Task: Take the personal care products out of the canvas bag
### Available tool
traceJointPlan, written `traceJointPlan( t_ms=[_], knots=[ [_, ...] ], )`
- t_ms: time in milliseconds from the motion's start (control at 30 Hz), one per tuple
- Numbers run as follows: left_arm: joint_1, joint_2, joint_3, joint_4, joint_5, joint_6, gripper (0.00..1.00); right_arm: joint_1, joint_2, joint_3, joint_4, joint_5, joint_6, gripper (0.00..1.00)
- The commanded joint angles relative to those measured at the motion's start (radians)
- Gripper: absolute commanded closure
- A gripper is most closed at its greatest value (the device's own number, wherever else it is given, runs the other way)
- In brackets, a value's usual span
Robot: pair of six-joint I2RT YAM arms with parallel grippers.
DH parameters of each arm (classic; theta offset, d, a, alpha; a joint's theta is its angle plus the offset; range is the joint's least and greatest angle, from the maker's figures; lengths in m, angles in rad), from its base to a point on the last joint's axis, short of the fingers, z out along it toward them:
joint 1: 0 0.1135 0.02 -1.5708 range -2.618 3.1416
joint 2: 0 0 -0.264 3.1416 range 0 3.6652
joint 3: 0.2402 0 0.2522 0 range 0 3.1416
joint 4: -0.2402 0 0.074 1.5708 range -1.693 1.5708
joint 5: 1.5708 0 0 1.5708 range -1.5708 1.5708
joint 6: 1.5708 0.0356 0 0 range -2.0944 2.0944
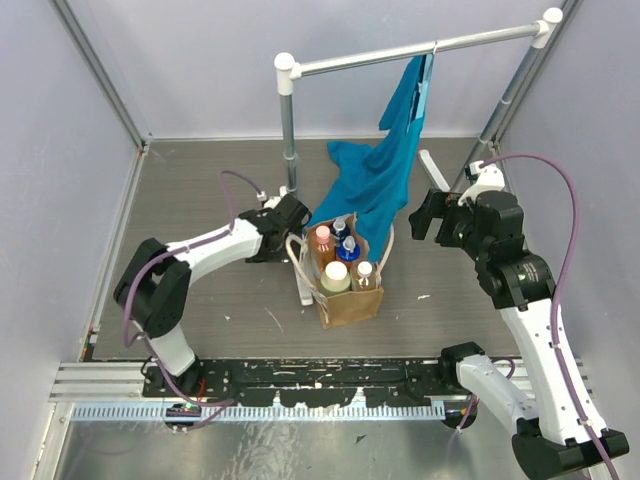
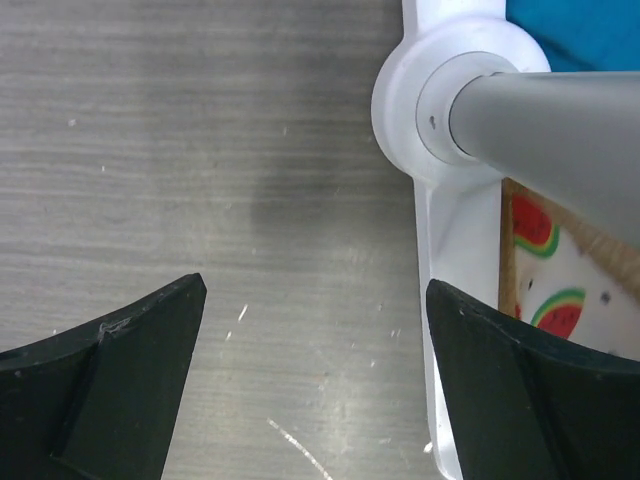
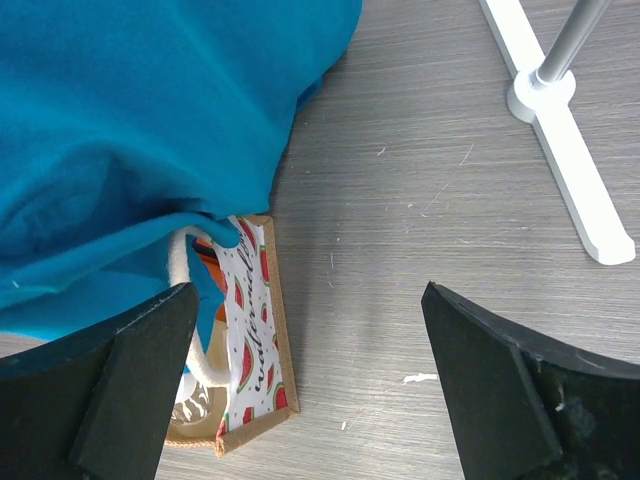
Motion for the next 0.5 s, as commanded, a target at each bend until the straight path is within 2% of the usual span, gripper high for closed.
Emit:
traceJointPlan(
  t_ms=[0, 200, 467],
  knots=[
    [-0.011, 0.092, 0.13, 0.001, -0.12, 0.012, 0.01, 0.002, -0.02, 0.016, 0.032, 0.008, -0.008, 0.0],
    [0.016, 0.304, 0.382, -0.152, -0.229, -0.006, 0.01, 0.003, -0.026, 0.032, 0.025, 0.003, -0.005, 0.0],
    [0.127, 0.48, 0.696, -0.274, -0.212, -0.011, 0.01, 0.003, -0.037, 0.052, 0.004, -0.003, -0.002, 0.0]
  ],
)
